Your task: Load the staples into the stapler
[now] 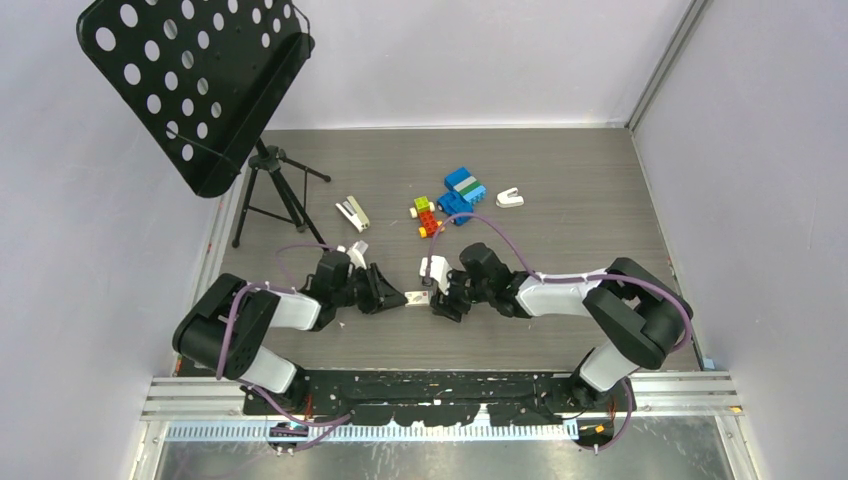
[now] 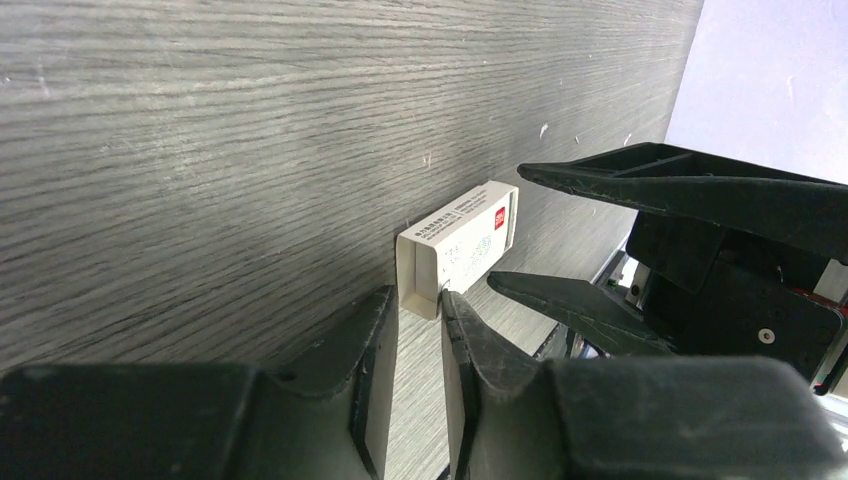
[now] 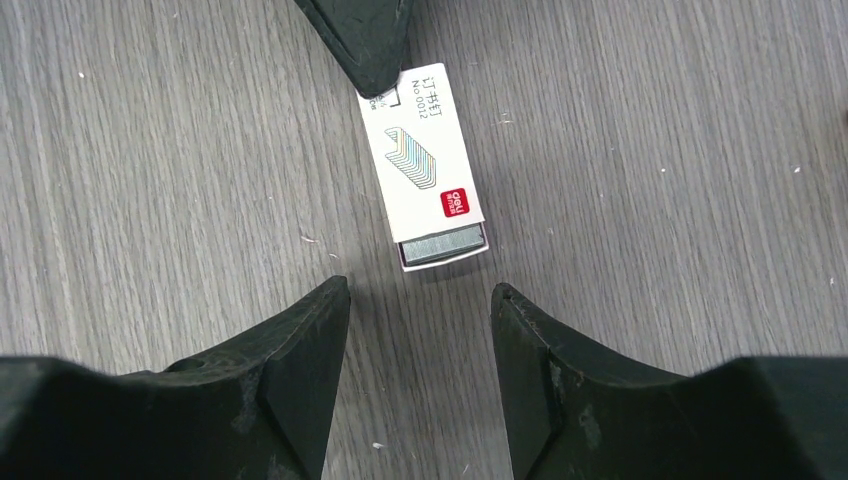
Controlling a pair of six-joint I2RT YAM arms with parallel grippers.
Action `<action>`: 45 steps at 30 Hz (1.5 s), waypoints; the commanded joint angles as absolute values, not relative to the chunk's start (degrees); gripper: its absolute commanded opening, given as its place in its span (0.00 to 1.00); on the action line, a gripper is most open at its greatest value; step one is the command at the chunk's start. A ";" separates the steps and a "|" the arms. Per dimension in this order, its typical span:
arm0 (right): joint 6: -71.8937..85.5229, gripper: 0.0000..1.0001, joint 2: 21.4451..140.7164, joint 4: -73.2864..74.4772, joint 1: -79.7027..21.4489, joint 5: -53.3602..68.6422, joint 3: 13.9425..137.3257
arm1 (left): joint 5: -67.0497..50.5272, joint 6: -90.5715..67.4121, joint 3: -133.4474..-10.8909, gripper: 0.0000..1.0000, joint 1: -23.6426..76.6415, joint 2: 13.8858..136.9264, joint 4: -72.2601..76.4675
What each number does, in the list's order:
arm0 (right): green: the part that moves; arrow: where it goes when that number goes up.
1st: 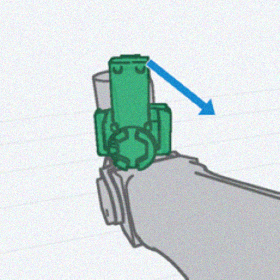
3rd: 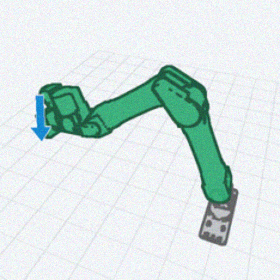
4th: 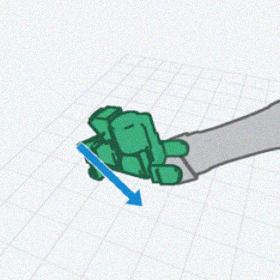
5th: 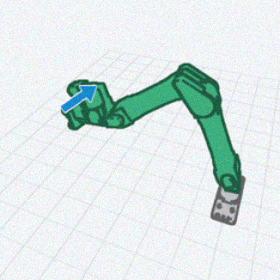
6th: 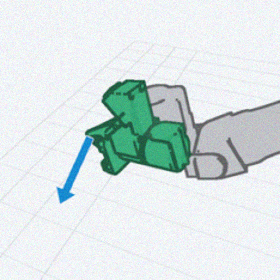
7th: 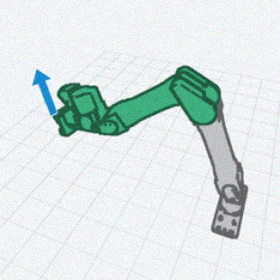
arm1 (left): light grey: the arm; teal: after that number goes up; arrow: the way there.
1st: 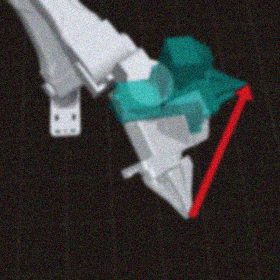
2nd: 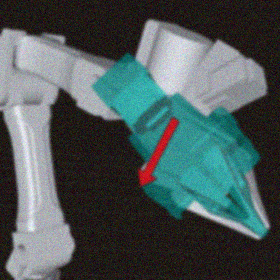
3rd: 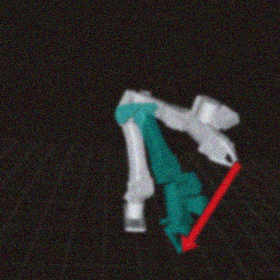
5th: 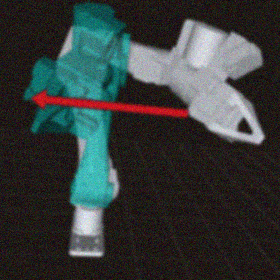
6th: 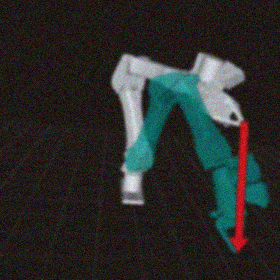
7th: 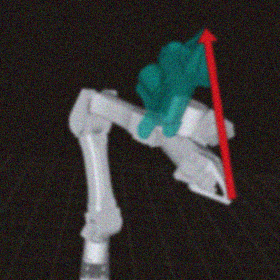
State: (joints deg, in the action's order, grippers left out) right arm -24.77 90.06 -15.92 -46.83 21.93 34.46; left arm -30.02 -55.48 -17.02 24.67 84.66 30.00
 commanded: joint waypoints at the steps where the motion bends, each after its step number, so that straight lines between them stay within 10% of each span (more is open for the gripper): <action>1: -26.37 0.58 90.41 -15.22 -46.37 24.76 37.21 | -30.09 -54.93 -16.66 0.22 24.43 86.59 31.37; 9: -29.18 0.58 91.87 -11.69 -46.06 26.04 39.94 | -29.07 -53.10 -16.82 0.09 24.43 85.16 27.34; 45: -34.25 0.51 96.06 -4.10 -46.06 30.40 47.28 | -27.08 -47.81 -20.30 0.14 24.43 79.25 16.79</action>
